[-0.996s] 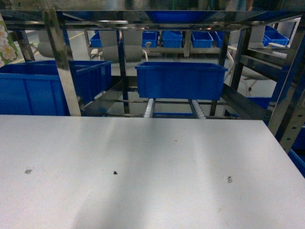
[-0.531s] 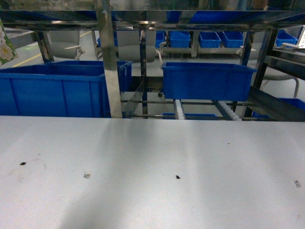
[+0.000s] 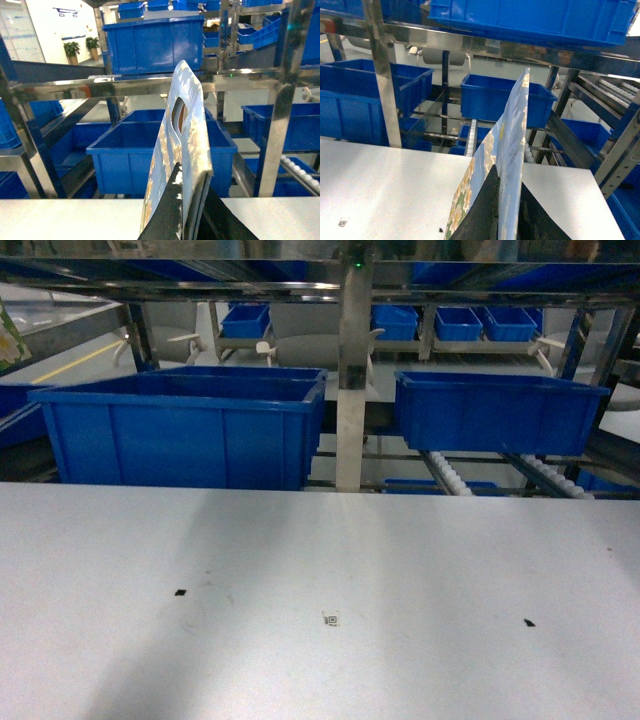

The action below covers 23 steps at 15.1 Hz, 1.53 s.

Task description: Move flower gift bag to table near conveyor

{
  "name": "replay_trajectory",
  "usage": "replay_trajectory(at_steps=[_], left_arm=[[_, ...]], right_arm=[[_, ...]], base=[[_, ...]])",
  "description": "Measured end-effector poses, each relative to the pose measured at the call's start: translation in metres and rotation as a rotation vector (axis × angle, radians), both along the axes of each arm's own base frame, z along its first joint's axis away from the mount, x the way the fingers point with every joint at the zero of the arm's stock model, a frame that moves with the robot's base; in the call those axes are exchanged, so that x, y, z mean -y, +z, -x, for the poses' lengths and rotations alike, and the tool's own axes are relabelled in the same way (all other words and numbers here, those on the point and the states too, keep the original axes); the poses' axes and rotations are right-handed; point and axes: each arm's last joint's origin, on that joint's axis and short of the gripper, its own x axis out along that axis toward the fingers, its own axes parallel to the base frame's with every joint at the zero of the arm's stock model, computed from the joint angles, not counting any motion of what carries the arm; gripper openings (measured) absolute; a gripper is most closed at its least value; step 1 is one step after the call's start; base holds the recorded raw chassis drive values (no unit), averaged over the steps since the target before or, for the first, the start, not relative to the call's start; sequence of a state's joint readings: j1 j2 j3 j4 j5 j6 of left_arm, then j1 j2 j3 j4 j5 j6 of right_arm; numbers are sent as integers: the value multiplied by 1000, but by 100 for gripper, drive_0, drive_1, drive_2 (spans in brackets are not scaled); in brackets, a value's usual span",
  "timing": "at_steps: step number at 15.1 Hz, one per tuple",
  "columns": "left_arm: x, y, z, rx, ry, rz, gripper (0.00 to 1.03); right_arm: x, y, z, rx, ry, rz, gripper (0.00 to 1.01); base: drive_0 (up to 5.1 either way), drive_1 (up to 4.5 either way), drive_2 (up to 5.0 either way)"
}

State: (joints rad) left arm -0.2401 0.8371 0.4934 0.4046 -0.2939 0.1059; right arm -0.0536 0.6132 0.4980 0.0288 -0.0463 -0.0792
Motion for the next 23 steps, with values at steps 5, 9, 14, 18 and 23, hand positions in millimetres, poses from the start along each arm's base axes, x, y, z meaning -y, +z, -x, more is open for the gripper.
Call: replay_trajectory(at_steps=[5, 9, 14, 18, 23], left_arm=[[0, 0, 0, -3, -2, -1, 2], [0, 0, 0, -3, 0, -1, 2], [0, 0, 0, -3, -1, -1, 2], [0, 0, 0, -3, -1, -1, 2], [0, 0, 0, -3, -1, -1, 2]], right_arm=[[0, 0, 0, 1, 2, 0, 3], [0, 0, 0, 1, 3, 0, 3], [0, 0, 0, 2, 2, 0, 3], [1, -8, -15, -43, 38, 1, 3], [1, -21, -50, -131, 110, -1, 3]], base=[[0, 0, 0], [0, 0, 0], [0, 0, 0], [0, 0, 0], [0, 0, 0]])
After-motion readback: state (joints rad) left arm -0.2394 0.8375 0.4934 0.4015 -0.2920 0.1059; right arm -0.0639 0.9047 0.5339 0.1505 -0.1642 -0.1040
